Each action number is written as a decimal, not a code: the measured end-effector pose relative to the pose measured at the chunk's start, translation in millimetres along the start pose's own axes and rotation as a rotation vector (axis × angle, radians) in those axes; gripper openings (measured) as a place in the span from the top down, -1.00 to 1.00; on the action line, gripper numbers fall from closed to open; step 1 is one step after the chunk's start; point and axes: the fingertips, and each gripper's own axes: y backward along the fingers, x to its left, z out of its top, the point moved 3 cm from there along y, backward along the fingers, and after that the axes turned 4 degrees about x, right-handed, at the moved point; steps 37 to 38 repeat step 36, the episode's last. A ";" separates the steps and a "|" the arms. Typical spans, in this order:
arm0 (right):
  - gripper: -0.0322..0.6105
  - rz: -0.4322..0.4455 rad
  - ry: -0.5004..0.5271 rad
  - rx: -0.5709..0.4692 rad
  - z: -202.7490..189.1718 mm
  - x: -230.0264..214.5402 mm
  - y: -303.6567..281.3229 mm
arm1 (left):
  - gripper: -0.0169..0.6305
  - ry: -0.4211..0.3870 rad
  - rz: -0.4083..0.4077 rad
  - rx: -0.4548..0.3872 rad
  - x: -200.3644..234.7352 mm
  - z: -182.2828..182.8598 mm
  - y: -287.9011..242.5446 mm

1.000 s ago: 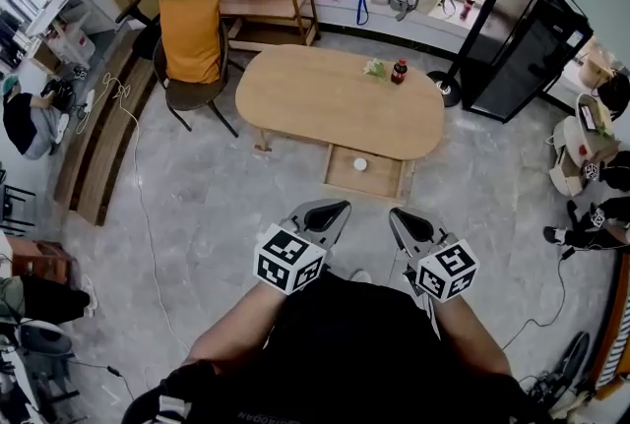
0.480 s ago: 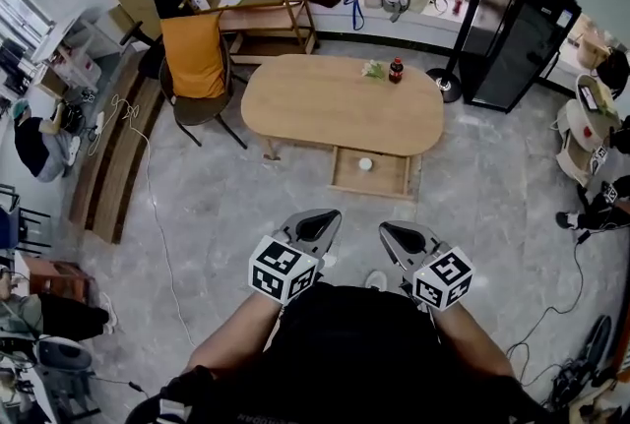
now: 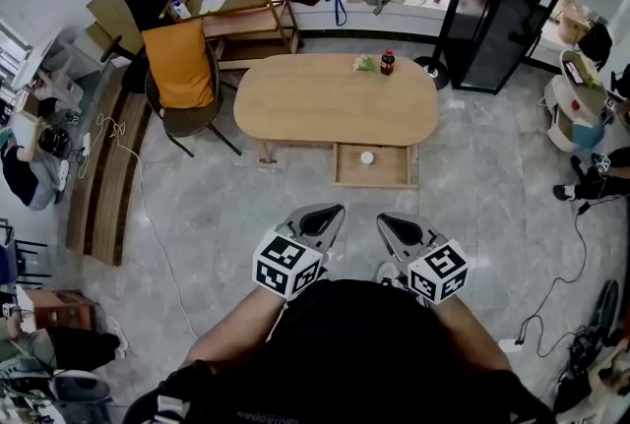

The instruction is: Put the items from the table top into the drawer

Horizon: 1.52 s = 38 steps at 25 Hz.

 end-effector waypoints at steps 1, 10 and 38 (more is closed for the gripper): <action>0.89 -0.008 -0.003 0.004 -0.9 1.7 -2.1 | 0.94 -0.011 -0.003 0.003 2.3 -1.2 1.5; 0.89 -0.045 -0.010 0.023 -5.3 13.4 -15.5 | 0.94 -0.097 -0.020 0.018 10.2 -7.5 11.6; 0.89 -0.028 0.036 0.052 1.7 20.7 -20.3 | 0.94 -0.091 -0.039 -0.007 9.1 -2.1 17.2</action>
